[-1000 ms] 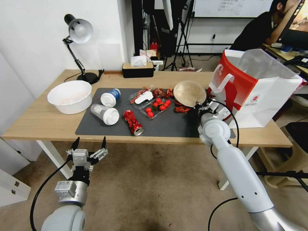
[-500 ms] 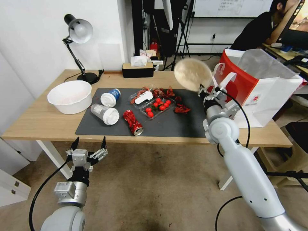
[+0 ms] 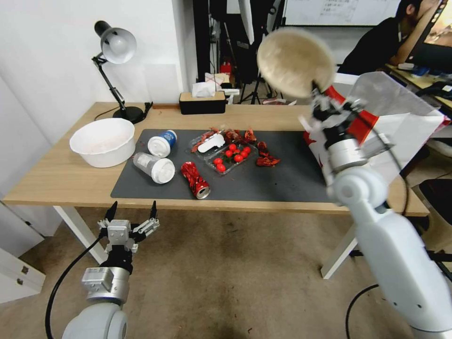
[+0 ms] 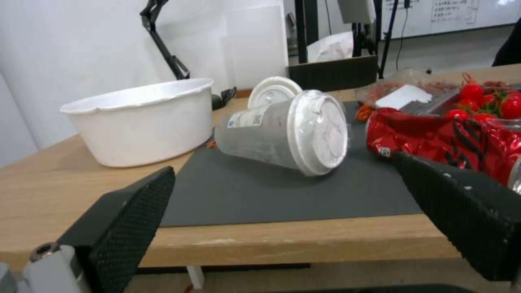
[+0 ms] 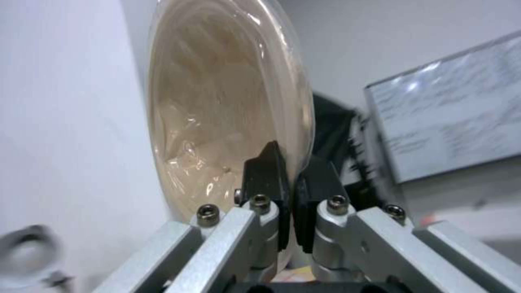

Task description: Pick up the trash from the table and place it into the takeout bag.

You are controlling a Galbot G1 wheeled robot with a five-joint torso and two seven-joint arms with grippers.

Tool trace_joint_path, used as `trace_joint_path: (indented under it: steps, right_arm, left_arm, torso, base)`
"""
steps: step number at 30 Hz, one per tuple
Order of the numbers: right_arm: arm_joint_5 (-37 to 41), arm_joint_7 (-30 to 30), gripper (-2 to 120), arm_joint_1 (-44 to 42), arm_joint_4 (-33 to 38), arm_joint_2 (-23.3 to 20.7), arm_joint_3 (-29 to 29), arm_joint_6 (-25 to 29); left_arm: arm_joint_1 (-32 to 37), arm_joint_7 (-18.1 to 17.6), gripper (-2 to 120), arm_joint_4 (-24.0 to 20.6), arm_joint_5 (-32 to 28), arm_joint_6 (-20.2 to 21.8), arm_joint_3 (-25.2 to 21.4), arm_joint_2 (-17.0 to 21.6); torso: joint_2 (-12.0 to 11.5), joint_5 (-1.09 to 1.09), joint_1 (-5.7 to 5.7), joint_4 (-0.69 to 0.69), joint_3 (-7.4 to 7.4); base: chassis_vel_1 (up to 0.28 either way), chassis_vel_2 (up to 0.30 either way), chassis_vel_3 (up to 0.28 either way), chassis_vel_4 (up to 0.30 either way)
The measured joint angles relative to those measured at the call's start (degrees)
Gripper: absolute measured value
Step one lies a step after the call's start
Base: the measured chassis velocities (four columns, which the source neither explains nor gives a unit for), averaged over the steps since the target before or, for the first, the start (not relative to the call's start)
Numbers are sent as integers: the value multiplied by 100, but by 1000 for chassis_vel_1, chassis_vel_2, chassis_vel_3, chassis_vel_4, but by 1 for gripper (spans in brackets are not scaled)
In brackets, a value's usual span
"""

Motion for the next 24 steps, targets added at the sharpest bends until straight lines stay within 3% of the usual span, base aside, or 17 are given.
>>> trace_joint_path:
  steps: [3,9,18,24]
  right_arm:
    - [-804,363,0,-141,31,-312,571,-489]
    - [-1279,618,0,-291,-185,-618,1033,-800]
    - [-1631,1212,0,-372,-375,-632,1029,-1381]
    - [-1628,1437,17,-290,-443,-569,972,-1533]
  left_arm:
    - [9,2,100,0,36,-3,17,-23]
    - [10,5,100,2,45,-8,31,-49]
    - [23,11,100,12,63,-23,49,-80]
    - [28,12,100,13,64,-36,34,-76]
  torso:
    - [0,1,0,-3,0]
    - [0,0,0,-3,0]
    - [0,1,0,-1,0]
    - [0,0,0,-1,0]
  base:
    - [0,0,0,0]
    - [0,0,0,0]
    - [0,0,0,0]
    - [0,0,0,0]
